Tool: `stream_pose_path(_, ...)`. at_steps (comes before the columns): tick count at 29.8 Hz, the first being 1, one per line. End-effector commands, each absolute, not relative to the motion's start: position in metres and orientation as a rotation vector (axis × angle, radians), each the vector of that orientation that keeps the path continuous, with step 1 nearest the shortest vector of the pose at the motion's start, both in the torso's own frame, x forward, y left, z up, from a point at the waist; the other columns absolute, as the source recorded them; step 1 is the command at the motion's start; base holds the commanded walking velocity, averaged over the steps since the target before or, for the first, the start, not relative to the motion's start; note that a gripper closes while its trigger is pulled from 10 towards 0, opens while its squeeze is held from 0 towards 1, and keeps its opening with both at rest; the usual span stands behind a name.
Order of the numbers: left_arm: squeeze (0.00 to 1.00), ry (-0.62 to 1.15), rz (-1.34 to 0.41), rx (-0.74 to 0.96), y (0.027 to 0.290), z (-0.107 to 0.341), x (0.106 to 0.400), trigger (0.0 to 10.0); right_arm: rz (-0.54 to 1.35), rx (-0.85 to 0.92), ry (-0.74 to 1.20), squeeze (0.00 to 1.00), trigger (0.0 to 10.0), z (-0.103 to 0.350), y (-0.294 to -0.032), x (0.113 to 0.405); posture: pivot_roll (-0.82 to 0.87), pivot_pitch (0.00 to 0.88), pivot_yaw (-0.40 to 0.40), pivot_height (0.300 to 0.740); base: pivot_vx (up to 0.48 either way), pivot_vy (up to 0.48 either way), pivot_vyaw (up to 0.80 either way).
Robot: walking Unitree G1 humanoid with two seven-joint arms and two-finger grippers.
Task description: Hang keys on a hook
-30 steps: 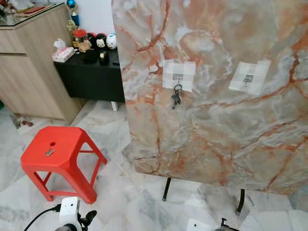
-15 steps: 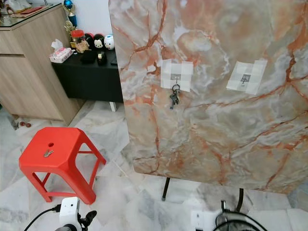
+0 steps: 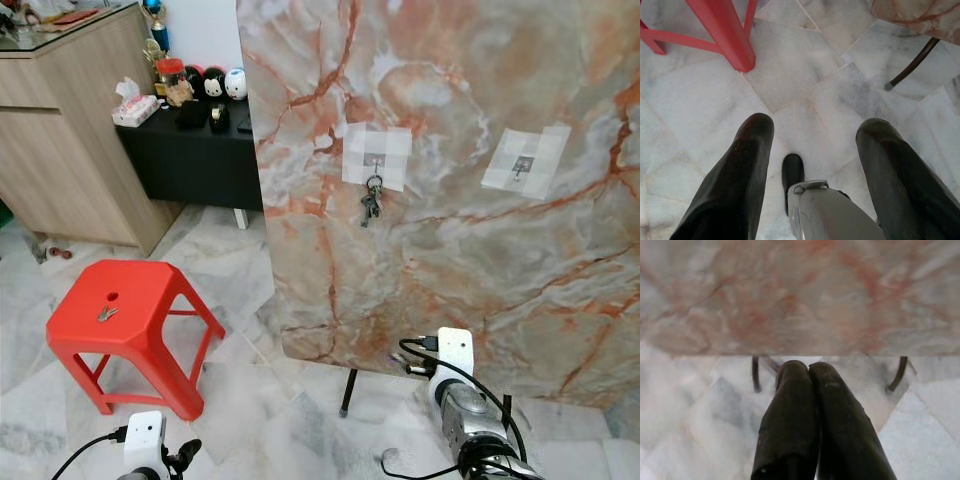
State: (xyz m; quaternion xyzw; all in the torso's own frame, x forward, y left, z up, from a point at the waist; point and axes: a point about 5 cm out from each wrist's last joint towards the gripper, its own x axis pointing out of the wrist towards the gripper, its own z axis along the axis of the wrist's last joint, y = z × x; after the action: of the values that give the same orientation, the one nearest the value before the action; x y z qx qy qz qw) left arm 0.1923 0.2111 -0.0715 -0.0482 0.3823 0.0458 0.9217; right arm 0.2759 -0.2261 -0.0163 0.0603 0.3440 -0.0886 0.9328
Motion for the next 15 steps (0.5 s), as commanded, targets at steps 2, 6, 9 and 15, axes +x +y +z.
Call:
stream_pose_path(2, 0.0, 0.796, 0.097, -0.085, 0.213, -0.072, 0.191, 10.0, -0.183, 0.127, 0.627, 0.0, 10.0, -0.002, -0.225, 0.291, -0.01, 0.0, -0.003, 0.74, 0.0, 0.0, 0.0)
stream_pose_path(6, 0.0, 0.795, 0.094, -0.085, 0.213, -0.072, 0.192, 10.0, -0.162, 0.1, 0.586, 0.0, 10.0, 0.005, -0.222, 0.298, -0.01, 0.0, -0.001, 0.74, 0.0, 0.0, 0.0)
stream_pose_path(9, 0.0, 0.793, 0.092, -0.085, 0.212, -0.072, 0.192, 10.0, -0.151, 0.088, 0.561, 0.0, 10.0, 0.01, -0.22, 0.303, -0.01, 0.0, 0.0, 0.74, 0.0, 0.0, 0.0)
stream_pose_path(15, 0.0, 0.797, 0.093, -0.085, 0.211, -0.073, 0.189, 10.0, -0.127, 0.086, 0.531, 0.0, 10.0, 0.016, -0.216, 0.308, -0.01, 0.0, 0.001, 0.74, 0.0, 0.0, 0.0)
